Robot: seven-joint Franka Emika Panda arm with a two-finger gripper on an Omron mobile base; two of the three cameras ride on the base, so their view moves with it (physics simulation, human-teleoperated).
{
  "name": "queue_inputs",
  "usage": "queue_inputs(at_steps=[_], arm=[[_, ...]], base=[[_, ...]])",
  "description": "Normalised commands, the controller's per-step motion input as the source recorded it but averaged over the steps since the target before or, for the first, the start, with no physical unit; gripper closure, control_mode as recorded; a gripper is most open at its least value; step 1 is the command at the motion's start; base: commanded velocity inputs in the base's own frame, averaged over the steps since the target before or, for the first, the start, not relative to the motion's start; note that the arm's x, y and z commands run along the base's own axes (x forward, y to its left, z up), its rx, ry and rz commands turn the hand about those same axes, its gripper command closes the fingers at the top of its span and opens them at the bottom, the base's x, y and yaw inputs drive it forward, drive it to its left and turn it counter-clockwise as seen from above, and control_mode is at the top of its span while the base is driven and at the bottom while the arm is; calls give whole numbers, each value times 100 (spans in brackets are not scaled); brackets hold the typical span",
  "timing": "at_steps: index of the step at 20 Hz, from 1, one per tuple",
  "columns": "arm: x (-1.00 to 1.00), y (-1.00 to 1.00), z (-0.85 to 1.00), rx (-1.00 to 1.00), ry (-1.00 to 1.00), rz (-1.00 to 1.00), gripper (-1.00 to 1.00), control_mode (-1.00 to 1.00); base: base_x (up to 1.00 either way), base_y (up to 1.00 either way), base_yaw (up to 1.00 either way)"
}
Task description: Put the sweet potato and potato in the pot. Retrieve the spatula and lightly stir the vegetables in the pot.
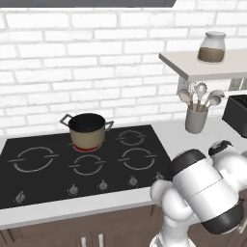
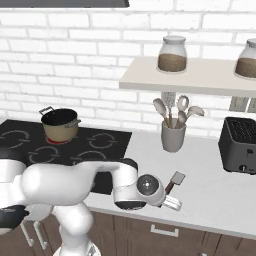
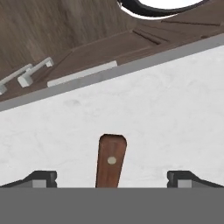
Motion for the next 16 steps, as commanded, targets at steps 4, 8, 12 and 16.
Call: queue_inputs(at_steps=[4, 8, 12, 16], arm=[[23, -1, -31, 10, 3, -7, -100, -100], [3, -3, -31, 9, 0, -8, -100, -100], [12, -11, -25, 5, 0, -9, -100, -100], [22, -3, -26, 1, 0, -8, -100, -100]], base=[[0, 0, 0], [0, 0, 0], [0, 0, 0], [0, 0, 0]])
